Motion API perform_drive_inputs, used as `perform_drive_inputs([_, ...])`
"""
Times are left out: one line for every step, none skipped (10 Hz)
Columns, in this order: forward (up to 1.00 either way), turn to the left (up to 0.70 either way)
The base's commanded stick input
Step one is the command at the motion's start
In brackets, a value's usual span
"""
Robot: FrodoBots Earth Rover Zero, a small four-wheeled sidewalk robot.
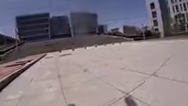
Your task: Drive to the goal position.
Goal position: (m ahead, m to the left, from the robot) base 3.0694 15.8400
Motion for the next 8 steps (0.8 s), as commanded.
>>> perform_drive_inputs([1.0,0.0])
perform_drive_inputs([1.0,0.0])
perform_drive_inputs([1.0,0.0])
perform_drive_inputs([1.0,0.0])
perform_drive_inputs([1.0,0.0])
perform_drive_inputs([1.0,0.0])
perform_drive_inputs([1.0,0.0])
perform_drive_inputs([1.0,0.0])
